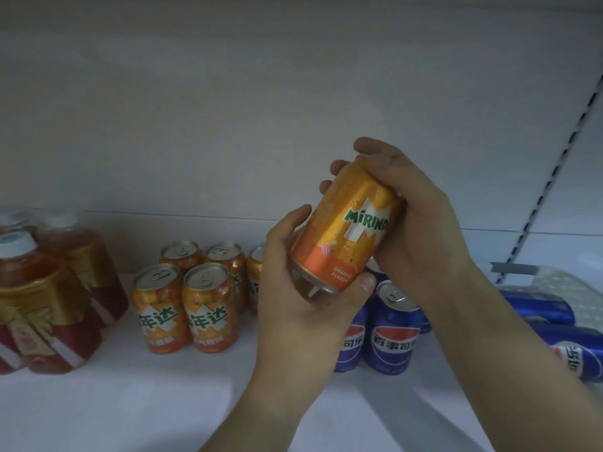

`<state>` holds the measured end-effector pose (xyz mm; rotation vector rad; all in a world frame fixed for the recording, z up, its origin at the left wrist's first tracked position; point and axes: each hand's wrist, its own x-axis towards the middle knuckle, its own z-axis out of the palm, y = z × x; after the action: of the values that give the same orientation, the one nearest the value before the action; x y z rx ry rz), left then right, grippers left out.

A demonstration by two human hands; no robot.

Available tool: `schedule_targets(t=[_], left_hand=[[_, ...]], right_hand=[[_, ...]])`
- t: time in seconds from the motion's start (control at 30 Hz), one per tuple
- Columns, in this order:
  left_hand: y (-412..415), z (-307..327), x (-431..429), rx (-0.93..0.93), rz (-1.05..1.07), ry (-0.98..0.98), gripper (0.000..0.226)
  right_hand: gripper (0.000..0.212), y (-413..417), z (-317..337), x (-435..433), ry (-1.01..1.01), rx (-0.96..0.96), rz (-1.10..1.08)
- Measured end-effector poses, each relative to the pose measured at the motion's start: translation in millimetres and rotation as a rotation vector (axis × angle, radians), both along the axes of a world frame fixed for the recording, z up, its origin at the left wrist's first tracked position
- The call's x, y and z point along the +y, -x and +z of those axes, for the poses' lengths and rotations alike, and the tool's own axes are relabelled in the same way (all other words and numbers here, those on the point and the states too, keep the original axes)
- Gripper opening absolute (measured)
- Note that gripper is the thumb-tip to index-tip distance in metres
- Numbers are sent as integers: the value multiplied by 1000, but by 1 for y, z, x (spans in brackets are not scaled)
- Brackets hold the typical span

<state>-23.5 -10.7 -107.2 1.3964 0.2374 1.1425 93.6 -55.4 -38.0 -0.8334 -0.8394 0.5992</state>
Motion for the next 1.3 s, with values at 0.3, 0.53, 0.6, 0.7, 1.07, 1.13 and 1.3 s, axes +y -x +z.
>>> schedule_targets(t=[0.3, 0.53, 0.6, 0.7, 1.07, 1.13, 1.3], left_hand=[[8, -4, 2, 80, -367, 167, 70], [7, 7, 4, 106, -722, 438, 67], [0, 10, 7, 183, -474, 298, 41], [-1, 8, -7, 57, -229, 88, 53], [-4, -3, -12, 27, -434, 230, 52], [-4, -4, -12, 34, -433, 211, 52], [-6, -3, -18, 58, -343, 116, 52]], right_hand=[[35, 6, 3, -1, 8, -24, -3], [33, 7, 8, -8, 5, -14, -30], [30, 7, 11, -10, -2, -39, -102], [38, 7, 12, -11, 3, -60, -142], [31, -5, 8, -12, 96, -38, -31], [32, -5, 8, -14, 91, -42, -25], [36, -3, 8, -17, 93, -40, -24]])
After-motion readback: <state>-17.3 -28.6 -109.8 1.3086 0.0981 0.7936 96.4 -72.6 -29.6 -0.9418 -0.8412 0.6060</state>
